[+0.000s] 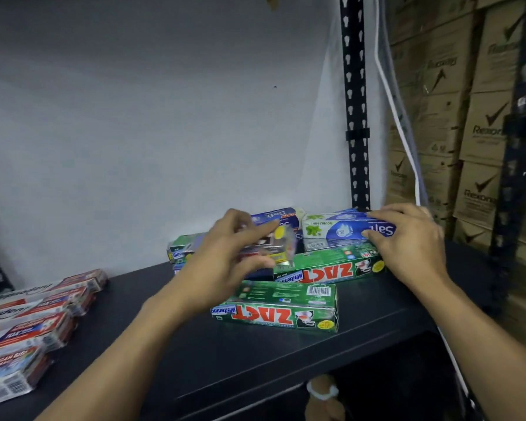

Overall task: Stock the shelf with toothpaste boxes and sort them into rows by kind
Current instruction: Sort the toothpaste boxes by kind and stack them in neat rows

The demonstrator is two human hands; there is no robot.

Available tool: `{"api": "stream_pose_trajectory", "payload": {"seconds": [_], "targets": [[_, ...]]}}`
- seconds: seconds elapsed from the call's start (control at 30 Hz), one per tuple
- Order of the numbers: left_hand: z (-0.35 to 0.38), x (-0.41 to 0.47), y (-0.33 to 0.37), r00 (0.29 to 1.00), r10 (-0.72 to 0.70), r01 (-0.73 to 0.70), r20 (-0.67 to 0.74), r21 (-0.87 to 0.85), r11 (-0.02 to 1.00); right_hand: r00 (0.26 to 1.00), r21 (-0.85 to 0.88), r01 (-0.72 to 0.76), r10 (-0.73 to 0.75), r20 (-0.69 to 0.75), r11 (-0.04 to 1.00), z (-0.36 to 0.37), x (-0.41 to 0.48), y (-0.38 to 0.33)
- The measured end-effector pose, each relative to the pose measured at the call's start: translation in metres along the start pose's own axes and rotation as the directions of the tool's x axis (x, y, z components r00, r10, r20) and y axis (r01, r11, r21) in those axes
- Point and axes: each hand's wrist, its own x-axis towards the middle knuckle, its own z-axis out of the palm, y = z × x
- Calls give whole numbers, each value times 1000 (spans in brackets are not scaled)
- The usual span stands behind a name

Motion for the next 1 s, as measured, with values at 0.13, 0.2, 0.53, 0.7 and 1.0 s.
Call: {"api": "stream_pose_trajectory", "payload": {"seconds": [0.13, 0.2, 0.53, 0.7, 1.0], "targets": [[33, 49, 36, 994, 47, -62, 98, 159, 985, 999, -34, -48, 47, -20, 998, 0, 2, -2], [50, 66, 50, 989, 57, -91, 140, 256, 962, 996, -52, -74, 72, -46, 996, -2, 3, -2], [57, 67, 48, 995, -23, 4, 94, 200, 980, 999, -27, 42, -43, -29, 999, -3, -1, -5], [18, 43, 8, 950, -301, 261, 88, 313, 913, 993, 24, 116, -116, -10, 993, -4, -5, -10], [31, 26, 11, 955, -297, 283, 12, 272, 920, 964, 90, 212, -192, -186, 973, -15, -17, -24]]}}
